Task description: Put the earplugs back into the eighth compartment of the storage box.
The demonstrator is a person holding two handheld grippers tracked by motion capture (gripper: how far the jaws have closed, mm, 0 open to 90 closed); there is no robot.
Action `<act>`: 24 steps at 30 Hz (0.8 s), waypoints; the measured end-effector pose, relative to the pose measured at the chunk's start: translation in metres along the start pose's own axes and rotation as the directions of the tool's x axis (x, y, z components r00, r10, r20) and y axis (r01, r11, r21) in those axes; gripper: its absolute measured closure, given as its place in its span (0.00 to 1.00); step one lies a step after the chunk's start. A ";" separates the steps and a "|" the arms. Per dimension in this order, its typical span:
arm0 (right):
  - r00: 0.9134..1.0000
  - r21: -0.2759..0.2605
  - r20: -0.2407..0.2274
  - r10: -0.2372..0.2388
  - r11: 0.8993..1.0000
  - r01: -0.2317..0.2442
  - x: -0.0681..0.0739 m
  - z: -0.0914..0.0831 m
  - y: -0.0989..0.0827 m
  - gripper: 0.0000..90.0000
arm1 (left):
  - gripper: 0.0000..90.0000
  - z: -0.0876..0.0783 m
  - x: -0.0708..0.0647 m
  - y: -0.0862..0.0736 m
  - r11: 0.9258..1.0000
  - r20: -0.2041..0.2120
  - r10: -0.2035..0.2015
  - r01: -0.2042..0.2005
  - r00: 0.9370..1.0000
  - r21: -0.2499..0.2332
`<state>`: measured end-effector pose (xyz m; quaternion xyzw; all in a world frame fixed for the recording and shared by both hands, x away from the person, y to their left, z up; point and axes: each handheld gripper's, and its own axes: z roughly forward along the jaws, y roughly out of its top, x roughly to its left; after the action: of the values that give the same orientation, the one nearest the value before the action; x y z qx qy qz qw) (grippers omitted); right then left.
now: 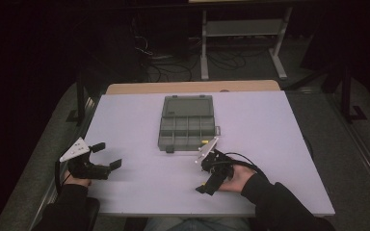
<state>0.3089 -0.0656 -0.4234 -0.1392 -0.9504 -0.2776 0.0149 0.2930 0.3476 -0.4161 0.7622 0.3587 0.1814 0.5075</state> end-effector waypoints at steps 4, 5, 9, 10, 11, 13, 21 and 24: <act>1.000 0.002 -0.014 -0.019 1.000 0.019 0.004 0.000 -0.006 0.16 | 0.00 0.000 0.000 0.000 1.000 0.003 -0.002 0.002 1.000 0.002; 1.000 0.007 -0.020 -0.024 1.000 0.024 0.006 0.000 -0.007 0.21 | 0.00 0.000 0.000 0.000 1.000 0.003 -0.001 0.001 1.000 0.003; 0.999 0.016 -0.036 -0.039 0.999 0.040 0.009 0.000 -0.012 0.34 | 0.00 0.000 0.000 0.000 1.000 0.003 -0.002 0.002 1.000 0.003; 0.998 0.016 -0.036 -0.047 0.999 0.047 0.009 0.000 -0.013 0.37 | 0.00 0.000 0.000 0.000 1.000 0.004 -0.002 0.002 1.000 0.004; 0.998 0.017 -0.033 -0.051 0.999 0.051 0.010 0.001 -0.013 0.40 | 0.00 0.000 -0.001 0.000 1.000 0.003 -0.002 0.002 1.000 0.004; 0.998 0.016 -0.031 -0.054 0.998 0.054 0.011 0.001 -0.014 0.46 | 0.00 0.000 0.000 0.000 1.000 0.004 -0.002 0.002 1.000 0.004; 0.997 0.036 0.008 -0.070 0.997 0.070 0.013 0.002 -0.014 0.71 | 0.00 0.000 0.000 0.000 1.000 0.002 0.000 0.000 1.000 0.003; 0.998 0.038 0.017 -0.061 0.997 0.060 0.012 0.001 -0.014 0.84 | 0.00 0.000 0.000 0.000 1.000 0.002 0.001 -0.001 1.000 0.002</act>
<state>0.2936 -0.0739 -0.4304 -0.1127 -0.9593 -0.2588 0.0004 0.2929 0.3473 -0.4161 0.7631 0.3581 0.1803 0.5069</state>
